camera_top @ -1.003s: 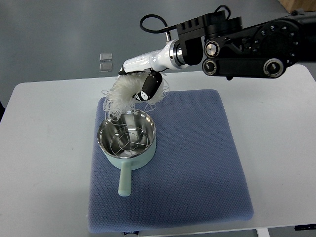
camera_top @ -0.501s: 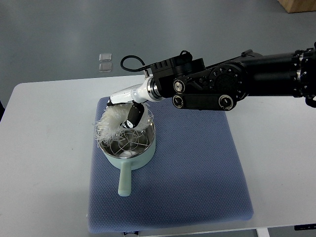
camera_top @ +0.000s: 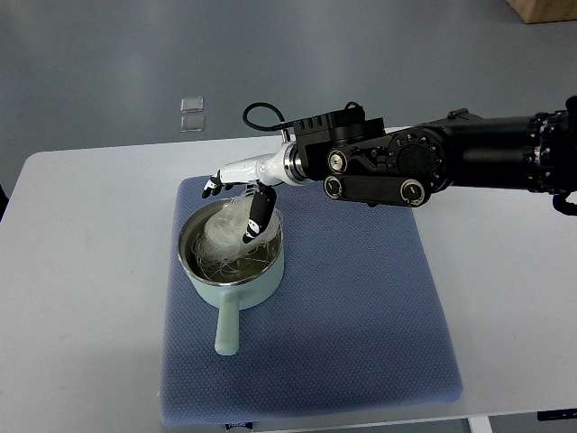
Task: Put vermicelli into pot with right hand
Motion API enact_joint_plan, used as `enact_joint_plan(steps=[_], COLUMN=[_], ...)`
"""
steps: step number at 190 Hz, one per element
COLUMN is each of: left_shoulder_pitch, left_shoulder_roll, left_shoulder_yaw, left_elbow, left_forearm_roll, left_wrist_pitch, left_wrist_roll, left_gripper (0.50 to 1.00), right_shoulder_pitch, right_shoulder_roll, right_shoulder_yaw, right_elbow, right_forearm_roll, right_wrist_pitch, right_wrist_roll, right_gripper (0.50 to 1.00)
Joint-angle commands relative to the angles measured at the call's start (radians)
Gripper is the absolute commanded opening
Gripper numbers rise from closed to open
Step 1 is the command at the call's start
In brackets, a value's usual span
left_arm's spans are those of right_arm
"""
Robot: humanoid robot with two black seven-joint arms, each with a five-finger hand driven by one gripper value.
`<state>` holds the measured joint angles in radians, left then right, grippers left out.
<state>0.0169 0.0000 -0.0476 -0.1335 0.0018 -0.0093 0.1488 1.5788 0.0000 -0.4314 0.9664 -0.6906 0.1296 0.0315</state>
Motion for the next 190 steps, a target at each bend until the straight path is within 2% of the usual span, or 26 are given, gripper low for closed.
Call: enact_joint_plan(steps=[1,23,51,75,87,94,120,135,162,190], left_shoulder_pitch=[0.000,0.000,0.000,0.000,0.000,0.000,0.000,0.000,0.000,0.000], left_shoulder_roll=[0.000,0.000,0.000,0.000,0.000,0.000,0.000,0.000,0.000,0.000], left_shoulder_yaw=[0.000,0.000,0.000,0.000,0.000,0.000,0.002,0.002,0.002,0.003], left_elbow=[0.000,0.000,0.000,-0.003,-0.003,-0.003,-0.005,-0.005,-0.006,-0.003], left_forearm_roll=[0.000,0.000,0.000,0.001,0.001,0.001,0.001,0.001,0.001,0.001], left_wrist_pitch=[0.000,0.000,0.000,0.000,0.000,0.000,0.000,0.000,0.000,0.002], left_wrist_roll=[0.000,0.000,0.000,0.000,0.000,0.000,0.000,0.000,0.003,0.003], left_gripper=[1.000,1.000,1.000,1.000,1.000,1.000,1.000,1.000,1.000,1.000], right_shoulder_pitch=[0.007,0.009,-0.025,-0.233,-0.338,-0.449,-0.758,-0.917,-1.053,-1.076], right_shoulder_roll=[0.000,-0.002,-0.133,-0.288,-0.330,-0.350,-0.322,-0.232,-0.098,-0.084], right_shoulder_yaw=[0.028,0.128,0.349,0.615,0.767,0.905,1.329,1.500,1.576,1.573], right_elbow=[0.002,0.006,0.003,0.005,0.003,0.000,0.000,0.000,-0.012,-0.014], right_forearm_roll=[0.013,0.082,0.195,0.290,0.318,0.342,0.408,0.456,0.464,0.465], right_wrist_pitch=[0.005,0.025,0.018,0.005,0.004,0.004,0.013,0.028,0.050,0.053], right_wrist_roll=[0.001,0.002,0.008,0.056,0.070,0.085,0.166,0.197,0.235,0.272], right_gripper=[0.913,0.913,0.911,0.911,0.911,0.911,0.913,0.915,0.921,0.921])
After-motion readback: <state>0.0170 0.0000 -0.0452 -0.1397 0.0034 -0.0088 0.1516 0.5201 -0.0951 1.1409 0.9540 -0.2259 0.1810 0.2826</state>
